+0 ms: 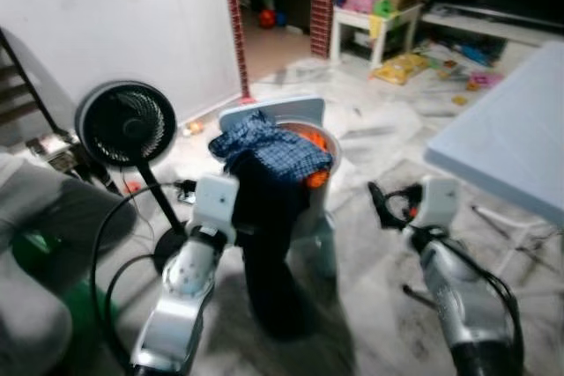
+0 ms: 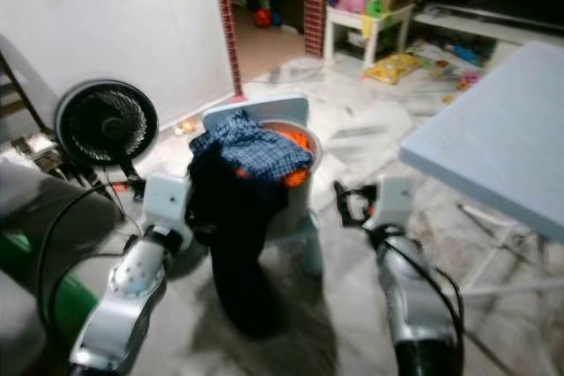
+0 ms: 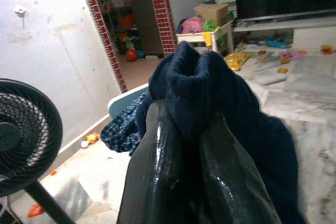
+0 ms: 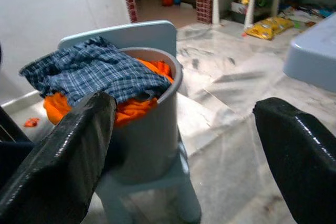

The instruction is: Hang hanger

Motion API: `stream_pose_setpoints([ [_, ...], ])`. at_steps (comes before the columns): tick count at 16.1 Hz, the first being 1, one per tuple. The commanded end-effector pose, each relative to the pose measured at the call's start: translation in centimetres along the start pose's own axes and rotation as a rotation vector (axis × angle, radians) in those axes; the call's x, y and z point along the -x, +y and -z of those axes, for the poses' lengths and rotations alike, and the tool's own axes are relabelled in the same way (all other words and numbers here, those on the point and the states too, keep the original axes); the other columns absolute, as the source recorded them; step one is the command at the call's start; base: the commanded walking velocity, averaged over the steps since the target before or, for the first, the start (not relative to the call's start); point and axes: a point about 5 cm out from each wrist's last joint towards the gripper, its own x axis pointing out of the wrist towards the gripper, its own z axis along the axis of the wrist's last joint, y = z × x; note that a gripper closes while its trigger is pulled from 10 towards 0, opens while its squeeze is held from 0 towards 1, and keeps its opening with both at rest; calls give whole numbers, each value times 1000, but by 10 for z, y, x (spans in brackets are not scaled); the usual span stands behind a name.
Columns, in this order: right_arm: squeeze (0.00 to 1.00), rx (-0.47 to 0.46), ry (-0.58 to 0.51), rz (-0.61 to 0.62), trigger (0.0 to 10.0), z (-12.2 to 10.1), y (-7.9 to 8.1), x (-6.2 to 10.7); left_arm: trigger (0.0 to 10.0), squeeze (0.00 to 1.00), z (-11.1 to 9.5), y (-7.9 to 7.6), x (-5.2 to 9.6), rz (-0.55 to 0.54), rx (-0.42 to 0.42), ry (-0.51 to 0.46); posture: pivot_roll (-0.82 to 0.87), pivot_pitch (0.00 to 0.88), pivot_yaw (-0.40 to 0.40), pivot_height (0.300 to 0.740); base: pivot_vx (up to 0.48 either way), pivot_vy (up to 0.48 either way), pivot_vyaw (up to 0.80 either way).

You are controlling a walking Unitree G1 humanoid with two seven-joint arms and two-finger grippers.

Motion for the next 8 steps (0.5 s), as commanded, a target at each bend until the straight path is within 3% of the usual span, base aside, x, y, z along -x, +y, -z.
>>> stream_pose_setpoints([
  [1,0,-11,-18,-23,10000,-5,10,-6,10000,0,-3,8,-2,-22,-8,-23,-80,0,54,740,0,0,-400],
  [8,0,26,-55,28,10000,-18,-9,-20,10000,0,6,13,-26,-56,2,-21,-122,0,56,740,0,0,-800],
])
